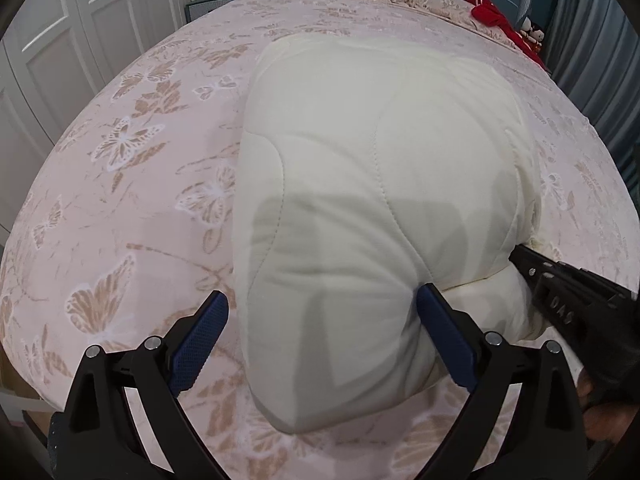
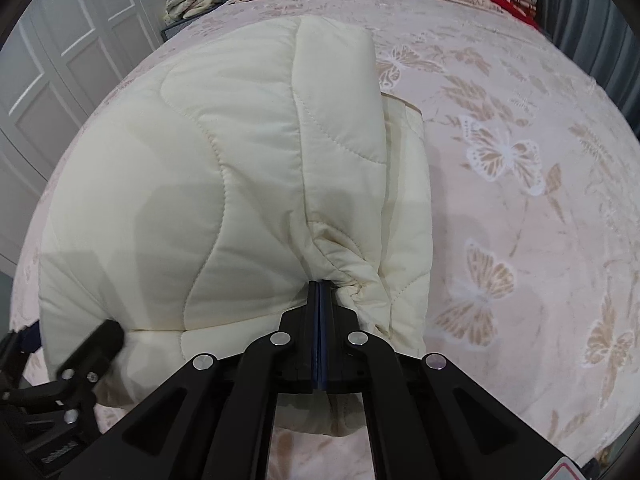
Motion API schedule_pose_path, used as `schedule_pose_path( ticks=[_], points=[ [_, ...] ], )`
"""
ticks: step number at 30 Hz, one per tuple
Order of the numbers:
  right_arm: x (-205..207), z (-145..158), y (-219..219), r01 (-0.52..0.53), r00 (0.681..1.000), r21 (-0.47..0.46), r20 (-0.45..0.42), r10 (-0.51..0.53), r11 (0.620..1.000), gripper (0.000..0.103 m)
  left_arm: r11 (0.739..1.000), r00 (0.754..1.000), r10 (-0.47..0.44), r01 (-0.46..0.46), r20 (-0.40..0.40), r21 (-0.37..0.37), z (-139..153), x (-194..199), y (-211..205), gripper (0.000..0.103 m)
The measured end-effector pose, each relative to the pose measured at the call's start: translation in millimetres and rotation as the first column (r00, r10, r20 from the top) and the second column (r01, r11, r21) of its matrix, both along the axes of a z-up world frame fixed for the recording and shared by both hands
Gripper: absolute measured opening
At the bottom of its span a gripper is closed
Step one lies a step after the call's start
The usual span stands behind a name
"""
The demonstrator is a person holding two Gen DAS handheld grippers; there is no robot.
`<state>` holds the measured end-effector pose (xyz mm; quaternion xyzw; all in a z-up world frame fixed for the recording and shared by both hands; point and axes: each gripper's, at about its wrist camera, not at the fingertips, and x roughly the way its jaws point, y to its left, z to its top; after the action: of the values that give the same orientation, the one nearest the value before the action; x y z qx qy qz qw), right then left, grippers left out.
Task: Fold large clothes
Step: 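Lower the folded bundle onto the bed and open both tools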
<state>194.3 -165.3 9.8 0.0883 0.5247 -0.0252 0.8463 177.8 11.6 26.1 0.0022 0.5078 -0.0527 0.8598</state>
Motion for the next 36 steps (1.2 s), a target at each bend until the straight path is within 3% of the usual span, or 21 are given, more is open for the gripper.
schedule_pose_path(
  ticks=[12,22,24,29,31,32,35,36],
  points=[
    [3.9,-4.6,3.1,0.000,1.000,-0.015,0.018,0.000,1.000,0.000,0.999,0.999,-0.016,0.014,-0.043,-0.031,-23.1,19.1,1.3,0.098],
    [7.0,-7.5,2.8,-0.014,1.000,-0.026,0.017,0.015,1.000,0.000,1.000,1.000,-0.023,0.023,-0.022,0.020,-27.3,25.6,-7.3,0.098],
    [5.3,-4.2,-1.6,-0.023,1.000,0.008,0.021,0.023,1.000,0.000,1.000,0.999,-0.019,0.020,-0.027,0.014,-26.4,26.6,-6.9,0.098],
    [-35.3,31.9,-29.5,0.021,0.998,0.203,0.061,-0.034,0.979,0.000,0.996,0.999,0.017,-0.020,-0.033,-0.090,-0.2,9.4,18.6,0.098],
    [-54.8,43.9,-27.8,0.013,0.995,0.174,0.096,-0.030,0.985,0.000,0.999,1.000,0.023,-0.023,0.010,-0.040,16.9,-8.5,23.5,0.097],
    [-63.6,46.7,-25.2,0.006,0.994,0.160,0.108,-0.023,0.987,0.006,1.000,0.999,0.022,-0.022,0.047,0.007,25.8,-18.4,23.8,0.097],
    [-73.0,29.2,-9.6,-0.031,0.997,0.090,0.069,0.025,0.995,0.008,0.994,0.995,-0.008,-0.003,0.095,0.107,37.8,-39.2,14.7,0.096],
    [-73.0,15.2,-7.0,-0.031,0.999,0.078,0.037,0.028,0.996,0.003,0.993,0.995,-0.019,0.007,0.097,0.121,38.2,-43.3,10.6,0.096]
  ],
)
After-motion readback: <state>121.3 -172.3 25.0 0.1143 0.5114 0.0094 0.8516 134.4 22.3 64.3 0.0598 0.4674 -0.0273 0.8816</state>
